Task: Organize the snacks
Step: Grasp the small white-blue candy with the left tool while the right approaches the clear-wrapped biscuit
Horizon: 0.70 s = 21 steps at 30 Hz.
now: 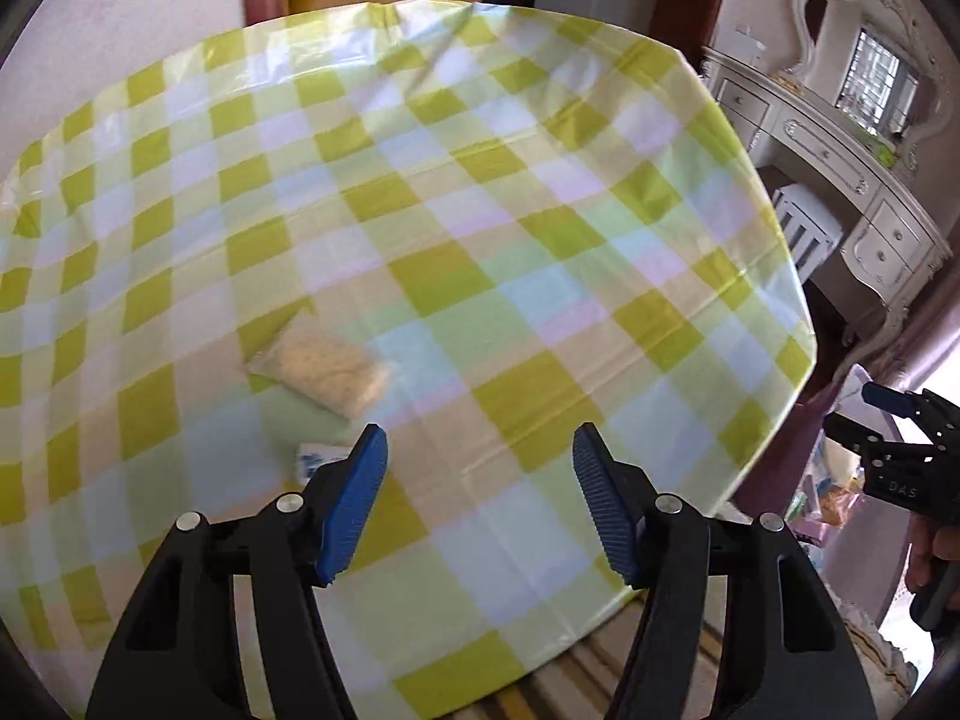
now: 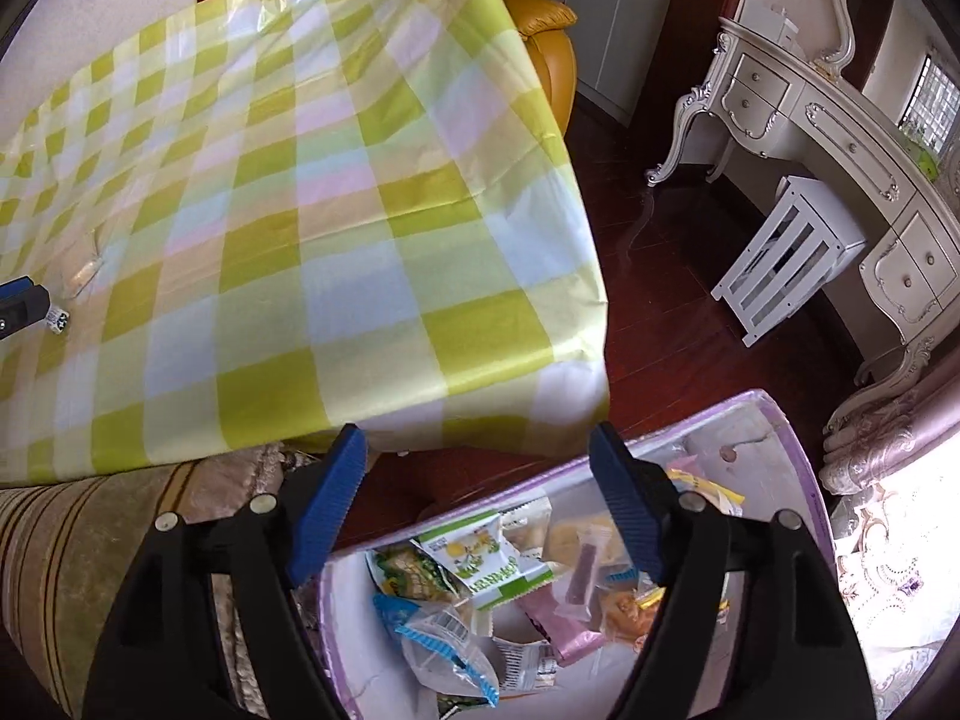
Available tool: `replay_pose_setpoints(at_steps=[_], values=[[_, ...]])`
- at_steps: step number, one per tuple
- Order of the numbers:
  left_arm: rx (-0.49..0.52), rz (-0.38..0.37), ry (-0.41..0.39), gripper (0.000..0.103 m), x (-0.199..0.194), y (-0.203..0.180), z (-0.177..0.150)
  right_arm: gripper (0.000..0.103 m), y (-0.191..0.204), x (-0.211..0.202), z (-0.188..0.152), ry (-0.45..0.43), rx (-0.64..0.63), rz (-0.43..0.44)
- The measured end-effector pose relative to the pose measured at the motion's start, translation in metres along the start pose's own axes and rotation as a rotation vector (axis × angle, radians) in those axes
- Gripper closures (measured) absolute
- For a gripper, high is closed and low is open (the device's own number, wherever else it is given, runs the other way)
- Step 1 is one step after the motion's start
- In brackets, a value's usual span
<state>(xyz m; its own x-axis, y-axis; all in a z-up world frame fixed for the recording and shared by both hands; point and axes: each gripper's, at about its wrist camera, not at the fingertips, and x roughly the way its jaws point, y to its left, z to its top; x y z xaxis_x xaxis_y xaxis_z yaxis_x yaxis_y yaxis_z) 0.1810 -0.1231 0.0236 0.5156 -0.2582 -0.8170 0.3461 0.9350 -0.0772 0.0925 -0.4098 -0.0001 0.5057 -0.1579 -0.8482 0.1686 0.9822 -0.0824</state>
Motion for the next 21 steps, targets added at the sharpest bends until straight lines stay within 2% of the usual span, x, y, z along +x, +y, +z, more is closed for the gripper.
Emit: replay_pose_setpoints(at_steps=[4,8,11,13,18,21], values=[[-0.026,0.065,0.032,0.044,0.015,0.046,-0.009,0.026,0.041,0.001,0.024,-0.024,-0.064,0.064],[-0.012,0.075,0.061,0.047,0.030,0.054,-0.012,0.026,0.080,0.001,0.046,-0.051,-0.114,0.114],[0.010,0.084,0.083,0.056,0.041,0.052,-0.012,0.026,0.107,0.000,0.060,-0.067,-0.142,0.155],[0.016,0.078,0.093,0.069,0.043,0.052,-0.012,0.025,0.124,0.000,0.069,-0.078,-0.168,0.176],[-0.045,0.067,0.069,0.070,0.036,0.065,-0.014,0.024,0.172,0.006,0.089,-0.089,-0.226,0.256],[-0.114,0.088,0.050,0.070,0.030,0.081,-0.015,0.024,0.206,0.014,0.097,-0.086,-0.280,0.303]])
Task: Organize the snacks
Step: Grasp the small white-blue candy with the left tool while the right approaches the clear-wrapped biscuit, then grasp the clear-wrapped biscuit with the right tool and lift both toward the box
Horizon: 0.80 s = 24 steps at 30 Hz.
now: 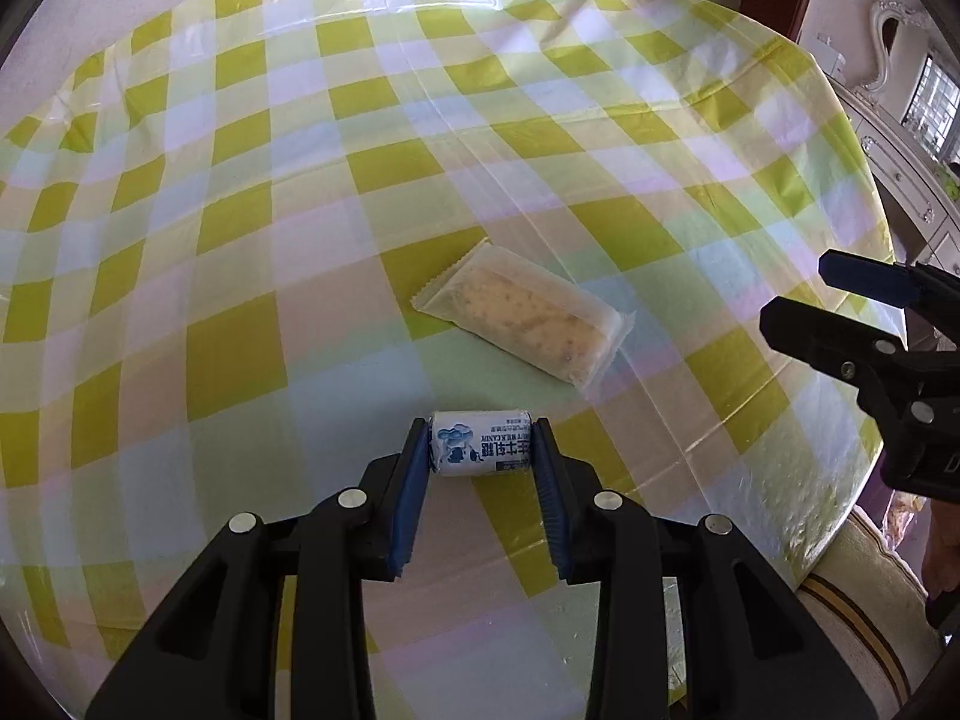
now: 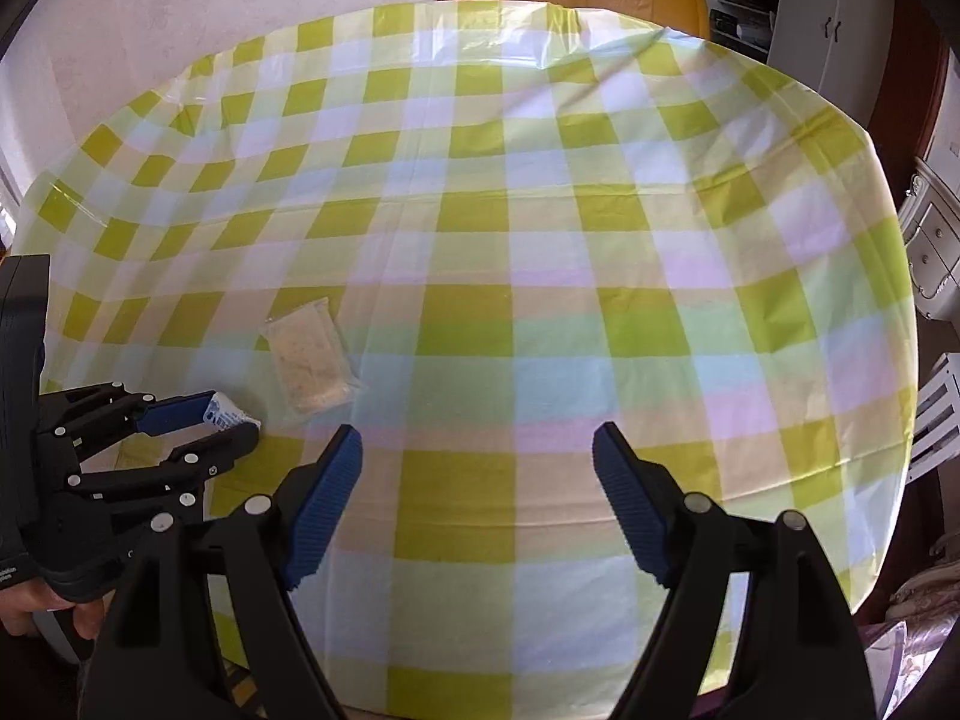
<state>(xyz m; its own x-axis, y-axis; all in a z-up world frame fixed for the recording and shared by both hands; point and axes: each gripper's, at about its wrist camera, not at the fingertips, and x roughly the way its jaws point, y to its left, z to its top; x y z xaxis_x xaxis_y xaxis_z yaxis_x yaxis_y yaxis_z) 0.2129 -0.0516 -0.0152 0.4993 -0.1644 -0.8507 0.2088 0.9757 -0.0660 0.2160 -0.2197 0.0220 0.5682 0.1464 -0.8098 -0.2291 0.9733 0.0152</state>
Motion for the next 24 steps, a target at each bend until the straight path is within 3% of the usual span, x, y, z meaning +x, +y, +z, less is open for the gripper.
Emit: replay_pose_setpoints(at_steps=[4,11,14,18,24], values=[[-0.098,0.042,-0.024,0.070,-0.007,0.025,-0.001,0.024,0.036,0.027,0.016,0.017,-0.084,0.070],[-0.190,0.064,-0.054,0.070,-0.017,0.052,-0.004,0.025,0.077,0.067,0.031,0.060,-0.202,0.090],[-0.198,0.055,-0.057,0.070,-0.018,0.053,-0.005,0.052,0.087,0.079,0.033,0.085,-0.234,0.088],[-0.198,0.047,-0.060,0.070,-0.019,0.051,-0.005,0.067,0.088,0.081,0.034,0.085,-0.225,0.114],[-0.177,0.006,-0.073,0.070,-0.028,0.034,-0.003,0.068,0.061,0.053,0.018,0.062,-0.184,0.008]])
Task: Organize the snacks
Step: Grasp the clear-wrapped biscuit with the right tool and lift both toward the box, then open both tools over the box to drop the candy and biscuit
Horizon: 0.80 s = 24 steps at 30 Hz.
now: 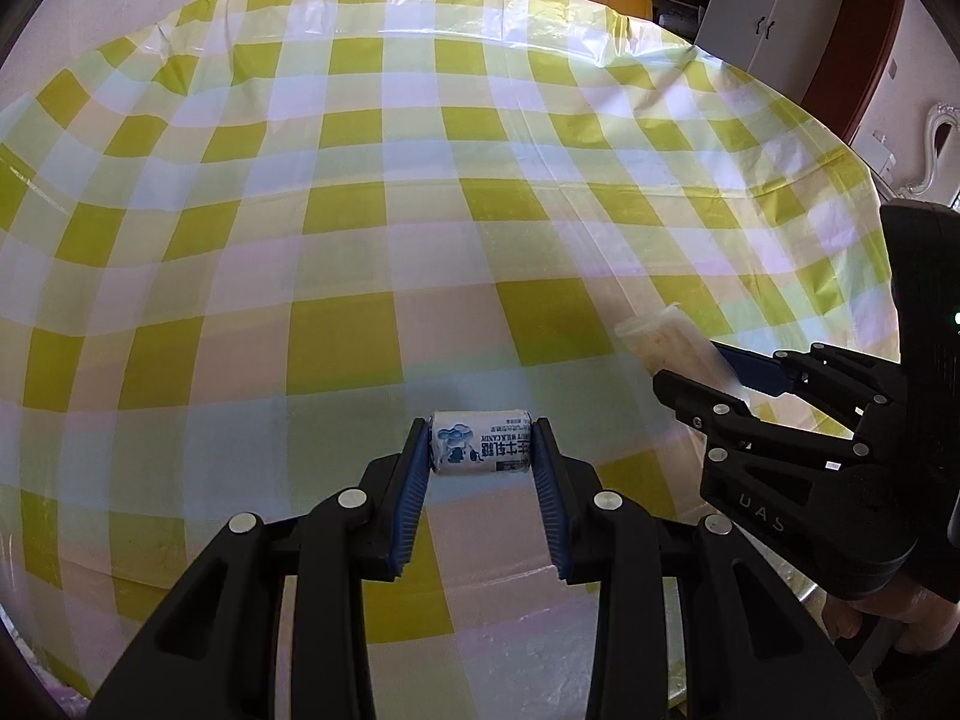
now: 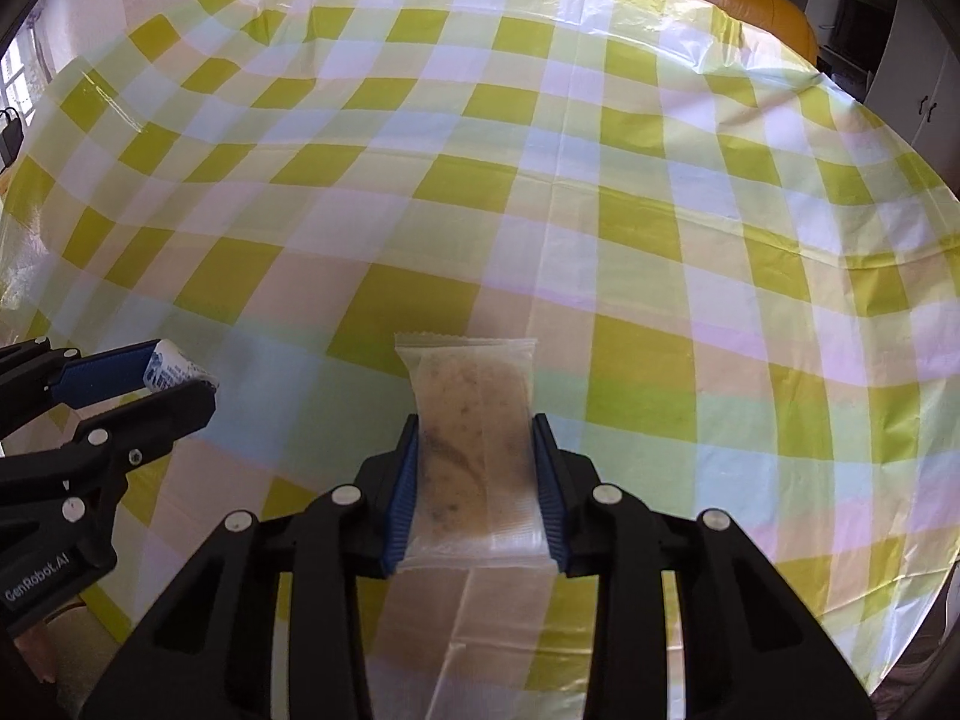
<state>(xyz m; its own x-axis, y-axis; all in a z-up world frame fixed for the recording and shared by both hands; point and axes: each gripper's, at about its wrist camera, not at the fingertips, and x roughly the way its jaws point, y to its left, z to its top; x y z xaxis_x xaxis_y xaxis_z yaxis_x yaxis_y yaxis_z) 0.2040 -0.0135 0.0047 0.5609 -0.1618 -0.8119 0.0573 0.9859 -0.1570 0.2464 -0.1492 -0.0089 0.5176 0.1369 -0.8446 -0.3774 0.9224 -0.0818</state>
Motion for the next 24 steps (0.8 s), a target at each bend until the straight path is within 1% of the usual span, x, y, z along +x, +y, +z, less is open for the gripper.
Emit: replay_pose_setpoints(at_steps=[3,7,10,12,15,18,20,22,24], values=[[0.039,-0.053,-0.004,0.070,-0.007,-0.025,-0.003,0.068,-0.030,-0.023,-0.026,0.005,0.076,-0.074],[0.102,-0.159,0.007,0.070,-0.020,-0.072,-0.016,0.068,-0.075,-0.057,-0.073,0.024,0.191,-0.180],[0.165,-0.273,0.028,0.070,-0.032,-0.117,-0.033,0.068,-0.105,-0.087,-0.115,0.043,0.276,-0.269],[0.205,-0.364,0.052,0.070,-0.041,-0.150,-0.046,0.068,-0.123,-0.107,-0.147,0.059,0.328,-0.327],[0.247,-0.488,0.100,0.070,-0.052,-0.194,-0.065,0.068,-0.146,-0.135,-0.192,0.086,0.406,-0.397],[0.272,-0.576,0.161,0.070,-0.059,-0.232,-0.085,0.068,-0.165,-0.163,-0.233,0.110,0.476,-0.464],[0.274,-0.636,0.221,0.070,-0.059,-0.253,-0.099,0.067,-0.176,-0.179,-0.257,0.122,0.522,-0.498],[0.269,-0.662,0.281,0.069,-0.055,-0.270,-0.112,0.067,-0.183,-0.191,-0.278,0.133,0.562,-0.522],[0.257,-0.663,0.334,0.067,-0.048,-0.281,-0.122,0.067,-0.187,-0.200,-0.295,0.144,0.598,-0.542]])
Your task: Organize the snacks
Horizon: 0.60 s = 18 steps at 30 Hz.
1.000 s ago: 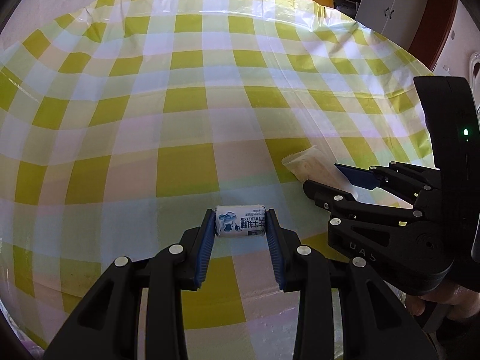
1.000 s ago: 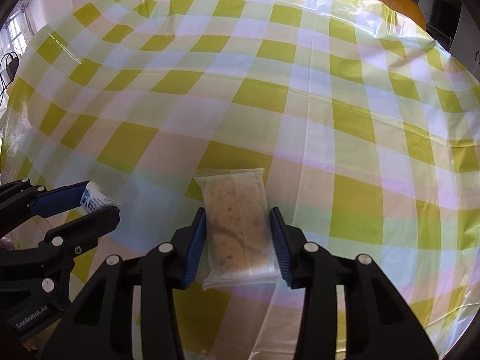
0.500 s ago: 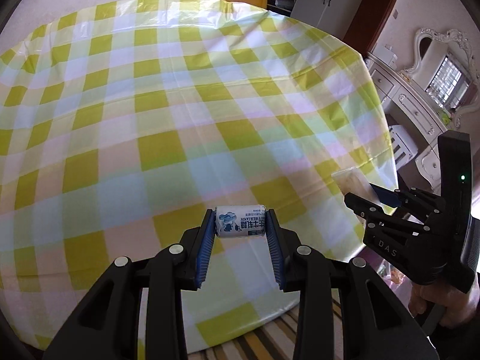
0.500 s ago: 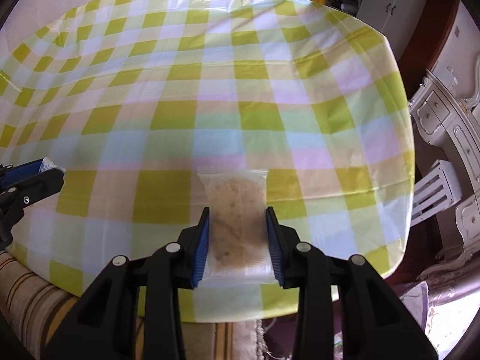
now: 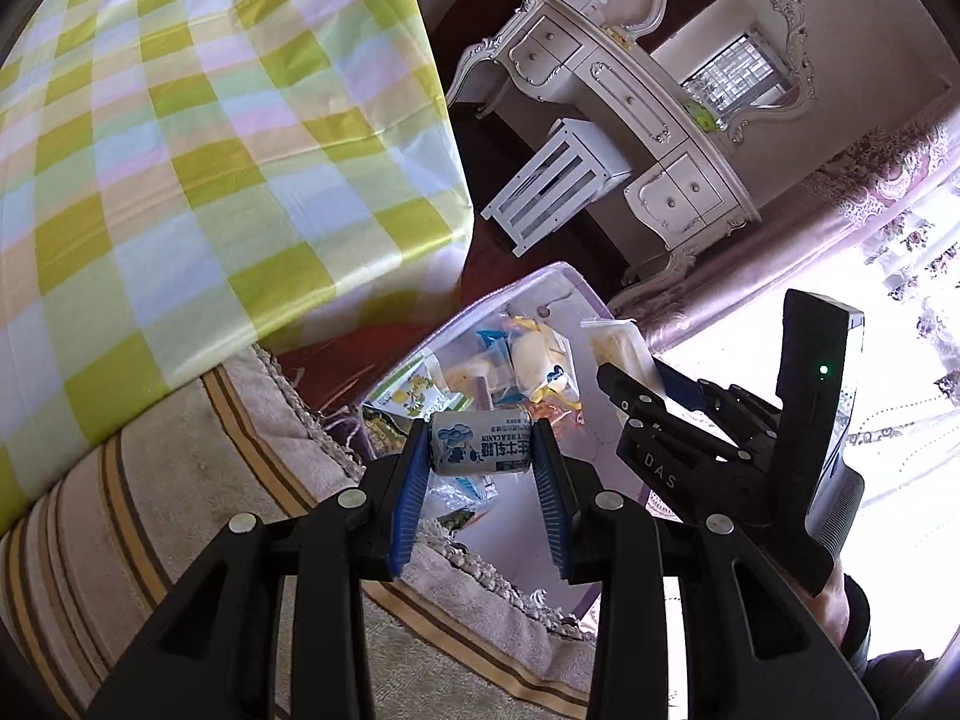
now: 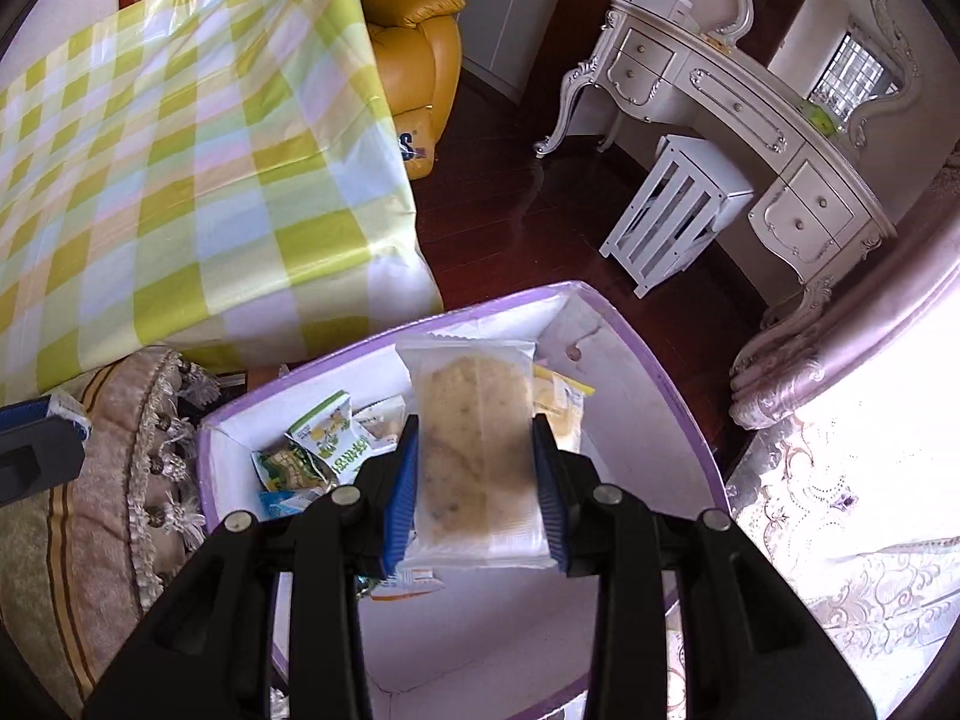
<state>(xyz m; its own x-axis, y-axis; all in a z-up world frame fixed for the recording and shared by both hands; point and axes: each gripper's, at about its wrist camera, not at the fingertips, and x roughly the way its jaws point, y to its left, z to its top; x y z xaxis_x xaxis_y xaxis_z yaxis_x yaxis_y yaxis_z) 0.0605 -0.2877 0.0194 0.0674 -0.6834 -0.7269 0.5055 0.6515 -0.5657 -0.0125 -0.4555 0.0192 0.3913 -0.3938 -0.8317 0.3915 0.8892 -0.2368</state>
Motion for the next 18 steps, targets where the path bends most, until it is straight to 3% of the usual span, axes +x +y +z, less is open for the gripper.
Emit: replay_pose_setpoints(at_steps=[2,3,4,7,9,18], values=[[0.005,0.008,0.033,0.047,0.010,-0.005,-0.004,0.063,-0.012,-0.001,-0.009,0.009,0.027,-0.016],[0.013,0.018,0.036,0.029,0.013,-0.009,-0.006,0.057,-0.016,-0.002,-0.013,0.010,0.039,-0.021],[0.018,0.030,0.035,0.021,0.014,-0.011,-0.008,0.054,-0.020,-0.003,-0.017,0.008,0.049,-0.022],[0.021,0.059,0.067,0.012,0.018,-0.015,-0.017,0.047,-0.028,-0.007,-0.023,0.004,0.070,-0.025],[0.041,0.090,0.078,0.012,0.020,-0.018,-0.024,0.044,-0.033,-0.009,-0.026,0.002,0.084,-0.022],[0.119,0.180,0.082,0.004,0.017,-0.032,-0.036,0.043,-0.041,-0.007,-0.036,0.017,0.107,-0.004]])
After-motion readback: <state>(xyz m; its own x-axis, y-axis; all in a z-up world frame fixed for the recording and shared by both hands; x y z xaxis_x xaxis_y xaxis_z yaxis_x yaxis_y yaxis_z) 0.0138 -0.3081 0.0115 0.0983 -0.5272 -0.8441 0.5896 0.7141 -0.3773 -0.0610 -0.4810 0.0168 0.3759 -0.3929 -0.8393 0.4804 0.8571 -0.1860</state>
